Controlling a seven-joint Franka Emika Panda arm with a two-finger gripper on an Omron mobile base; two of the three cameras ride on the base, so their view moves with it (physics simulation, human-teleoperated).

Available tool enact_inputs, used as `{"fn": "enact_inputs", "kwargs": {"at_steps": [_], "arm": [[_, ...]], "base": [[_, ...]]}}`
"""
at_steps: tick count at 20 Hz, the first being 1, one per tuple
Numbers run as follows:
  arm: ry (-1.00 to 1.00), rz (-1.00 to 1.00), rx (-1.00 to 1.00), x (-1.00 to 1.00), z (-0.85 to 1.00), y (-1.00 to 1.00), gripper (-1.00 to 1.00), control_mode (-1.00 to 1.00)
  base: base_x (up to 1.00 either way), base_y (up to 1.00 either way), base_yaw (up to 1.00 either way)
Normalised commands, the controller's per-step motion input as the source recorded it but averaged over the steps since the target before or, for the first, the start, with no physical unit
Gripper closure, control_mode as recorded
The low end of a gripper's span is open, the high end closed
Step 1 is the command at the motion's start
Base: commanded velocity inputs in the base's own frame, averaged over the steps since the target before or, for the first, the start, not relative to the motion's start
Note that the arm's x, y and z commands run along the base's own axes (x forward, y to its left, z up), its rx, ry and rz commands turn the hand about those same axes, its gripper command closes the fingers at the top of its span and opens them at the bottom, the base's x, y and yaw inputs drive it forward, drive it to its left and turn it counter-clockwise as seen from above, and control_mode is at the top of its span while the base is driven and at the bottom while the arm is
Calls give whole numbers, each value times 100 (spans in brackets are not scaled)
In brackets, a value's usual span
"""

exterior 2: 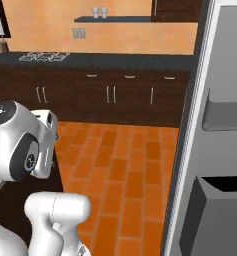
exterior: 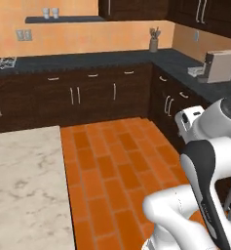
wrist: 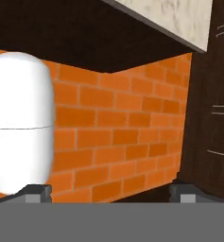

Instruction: Take the meat container that has the steak and place it on the second highest rack of the freezer. Then take the vegetable container that has the sweet potato and mushroom and place it on the highest rack of the freezer.

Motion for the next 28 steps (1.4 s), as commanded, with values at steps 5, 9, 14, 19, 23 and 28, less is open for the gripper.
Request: {"fn": "enact_inputs", "kwargs": {"at_steps": [5,9,14,19,23,28], "arm": [[0,0,0,0,0,0,-100,100],[0,0,0,0,0,0,-100,100],[0,0,0,0,0,0,-100,100],[0,0,0,0,0,0,-100,100],[0,0,0,0,0,0,-100,100],[0,0,0,0,0,0,-100,100]], "base": [[100,25,-40],[100,48,-65],[100,39,-62],[100,38,-68],[100,43,-59],[100,51,-39]]}}
